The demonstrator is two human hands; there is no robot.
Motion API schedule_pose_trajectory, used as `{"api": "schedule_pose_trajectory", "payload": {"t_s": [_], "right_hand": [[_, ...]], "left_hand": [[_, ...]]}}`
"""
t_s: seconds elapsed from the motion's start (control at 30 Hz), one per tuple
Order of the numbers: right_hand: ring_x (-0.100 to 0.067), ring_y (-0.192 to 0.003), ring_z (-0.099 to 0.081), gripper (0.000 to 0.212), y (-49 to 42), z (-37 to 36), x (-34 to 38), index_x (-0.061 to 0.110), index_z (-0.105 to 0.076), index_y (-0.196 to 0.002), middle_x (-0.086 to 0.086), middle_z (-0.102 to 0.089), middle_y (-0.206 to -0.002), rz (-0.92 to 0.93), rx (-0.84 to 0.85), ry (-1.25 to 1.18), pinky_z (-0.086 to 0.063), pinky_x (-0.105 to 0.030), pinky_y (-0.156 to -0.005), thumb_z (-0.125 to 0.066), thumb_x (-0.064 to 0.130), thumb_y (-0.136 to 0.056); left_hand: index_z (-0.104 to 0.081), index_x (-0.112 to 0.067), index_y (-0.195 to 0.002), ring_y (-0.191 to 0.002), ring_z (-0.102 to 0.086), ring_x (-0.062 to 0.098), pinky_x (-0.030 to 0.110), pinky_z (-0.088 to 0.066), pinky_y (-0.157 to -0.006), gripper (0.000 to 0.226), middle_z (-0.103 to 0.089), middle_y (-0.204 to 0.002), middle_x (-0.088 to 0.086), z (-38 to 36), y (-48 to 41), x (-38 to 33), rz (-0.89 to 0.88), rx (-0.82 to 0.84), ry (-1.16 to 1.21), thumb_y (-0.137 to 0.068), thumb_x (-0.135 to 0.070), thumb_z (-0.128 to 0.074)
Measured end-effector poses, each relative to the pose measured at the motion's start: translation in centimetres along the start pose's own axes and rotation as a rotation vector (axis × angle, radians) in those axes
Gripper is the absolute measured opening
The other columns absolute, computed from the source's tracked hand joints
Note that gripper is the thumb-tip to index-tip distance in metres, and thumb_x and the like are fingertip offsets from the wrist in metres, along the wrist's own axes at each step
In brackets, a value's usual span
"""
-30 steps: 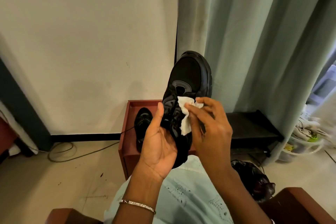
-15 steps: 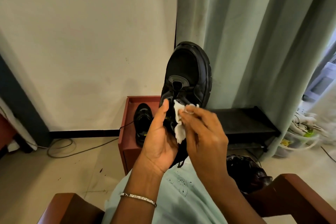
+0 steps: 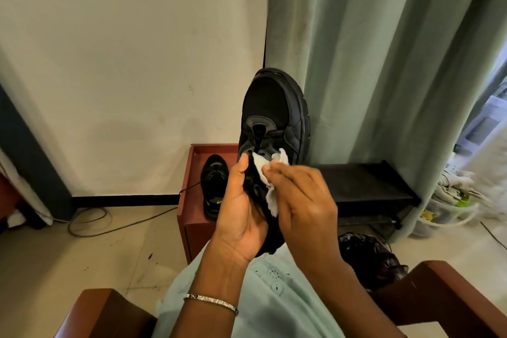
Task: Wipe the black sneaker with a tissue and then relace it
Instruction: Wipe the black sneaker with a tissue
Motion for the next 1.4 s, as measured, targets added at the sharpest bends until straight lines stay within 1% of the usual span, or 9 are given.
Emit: {"api": "schedule_pose_trajectory", "payload": {"t_s": [0.17, 0.3, 0.37, 0.47, 0.63, 0.83, 0.9, 1.17, 1.4], "right_hand": [[-0.021, -0.111, -0.062, 0.039, 0.1, -0.3, 0.2, 0.004, -0.075, -0.109, -0.007, -0.072, -0.113, -0.04, -0.006, 0.022, -0.048, -0.025, -0.101, -0.043, 0.026, -0.106], [-0.019, -0.116, -0.063, 0.035, 4.8, 0.2, 1.5, 0.005, -0.073, -0.115, -0.006, -0.07, -0.12, 0.008, 0.092, -0.032, -0.051, -0.032, -0.099, -0.043, 0.022, -0.106], [-0.019, -0.116, -0.063, 0.033, 5.5, 0.4, 1.3, 0.005, -0.073, -0.114, -0.006, -0.07, -0.12, 0.038, 0.109, -0.021, -0.053, -0.034, -0.097, -0.046, 0.021, -0.105], [-0.021, -0.114, -0.063, 0.033, 3.8, 0.1, 0.5, 0.003, -0.074, -0.11, -0.01, -0.071, -0.115, 0.052, 0.081, -0.024, -0.052, -0.034, -0.098, -0.047, 0.02, -0.105], [-0.022, -0.12, -0.06, 0.028, -0.9, -1.1, -1.4, 0.006, -0.075, -0.111, -0.006, -0.071, -0.119, -0.003, -0.033, 0.073, -0.047, -0.031, -0.105, -0.05, 0.017, -0.103], [-0.021, -0.124, -0.06, 0.035, 3.3, -1.0, 1.1, 0.002, -0.07, -0.118, -0.011, -0.068, -0.124, 0.0, 0.044, -0.037, -0.049, -0.036, -0.104, -0.043, 0.02, -0.106], [-0.02, -0.125, -0.059, 0.03, 5.4, -0.5, 1.4, 0.003, -0.069, -0.12, -0.009, -0.067, -0.127, 0.027, 0.09, -0.03, -0.05, -0.037, -0.102, -0.05, 0.017, -0.103], [-0.012, -0.11, -0.054, 0.025, 0.1, -1.0, -1.5, 0.008, -0.073, -0.114, -0.007, -0.071, -0.115, -0.067, -0.036, 0.017, -0.048, -0.025, -0.093, -0.054, 0.016, -0.1], [-0.02, -0.104, -0.061, 0.037, 2.9, -0.7, 0.8, 0.004, -0.073, -0.115, -0.01, -0.07, -0.114, -0.067, 0.017, -0.009, -0.051, -0.025, -0.092, -0.042, 0.025, -0.106]], "left_hand": [[-0.076, -0.001, -0.1, -0.083, -0.074, 0.021, 0.029, -0.061, -0.074, 0.053, -0.074, -0.096, 0.012, -0.1, 0.2, 0.1, -0.017, -0.006, -0.033, -0.09, -0.048, -0.053], [-0.065, -0.01, -0.109, -0.057, -0.067, 0.015, 0.025, -0.058, -0.053, 0.053, -0.064, -0.07, 0.005, 0.9, -0.3, -0.4, -0.014, -0.073, -0.095, -0.082, -0.055, -0.06], [-0.064, -0.018, -0.101, -0.061, -0.07, 0.009, 0.023, -0.058, -0.054, 0.038, -0.071, -0.071, -0.002, 1.2, -0.5, -0.5, -0.072, -0.092, -0.104, -0.093, -0.052, -0.05], [-0.072, -0.007, -0.101, -0.069, -0.073, 0.017, 0.025, -0.06, -0.059, 0.05, -0.073, -0.08, 0.007, 0.6, -0.2, -0.1, -0.009, -0.072, -0.089, -0.085, -0.053, -0.056], [-0.076, -0.007, -0.109, -0.105, -0.07, 0.021, 0.032, -0.057, -0.089, 0.048, -0.071, -0.117, 0.012, -0.1, 0.1, 0.4, -0.079, -0.015, -0.017, -0.095, -0.045, -0.05], [-0.08, -0.005, -0.089, -0.071, -0.073, 0.019, 0.029, -0.061, -0.061, 0.048, -0.073, -0.086, 0.01, 0.8, -0.4, -0.3, -0.068, -0.023, -0.022, -0.081, -0.048, -0.061], [-0.08, -0.006, -0.087, -0.066, -0.07, 0.017, 0.028, -0.061, -0.065, 0.051, -0.073, -0.083, 0.01, 1.3, -0.7, -0.6, -0.051, -0.054, -0.059, -0.082, -0.052, -0.059], [-0.074, -0.004, -0.111, -0.102, -0.071, 0.025, 0.034, -0.057, -0.091, 0.051, -0.071, -0.115, 0.014, 0.4, -0.2, 0.3, -0.053, -0.001, -0.042, -0.093, -0.047, -0.053], [-0.077, -0.006, -0.102, -0.092, -0.072, 0.023, 0.034, -0.06, -0.083, 0.05, -0.073, -0.103, 0.013, 1.1, -0.5, -0.2, -0.081, -0.046, -0.081, -0.09, -0.051, -0.057]]}}
Point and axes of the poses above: each hand's wrist, its own y-axis away from the middle knuckle, its own z-axis out of the back of the hand, x = y × z, the point moved 2 cm from there along -y, towards the middle knuckle
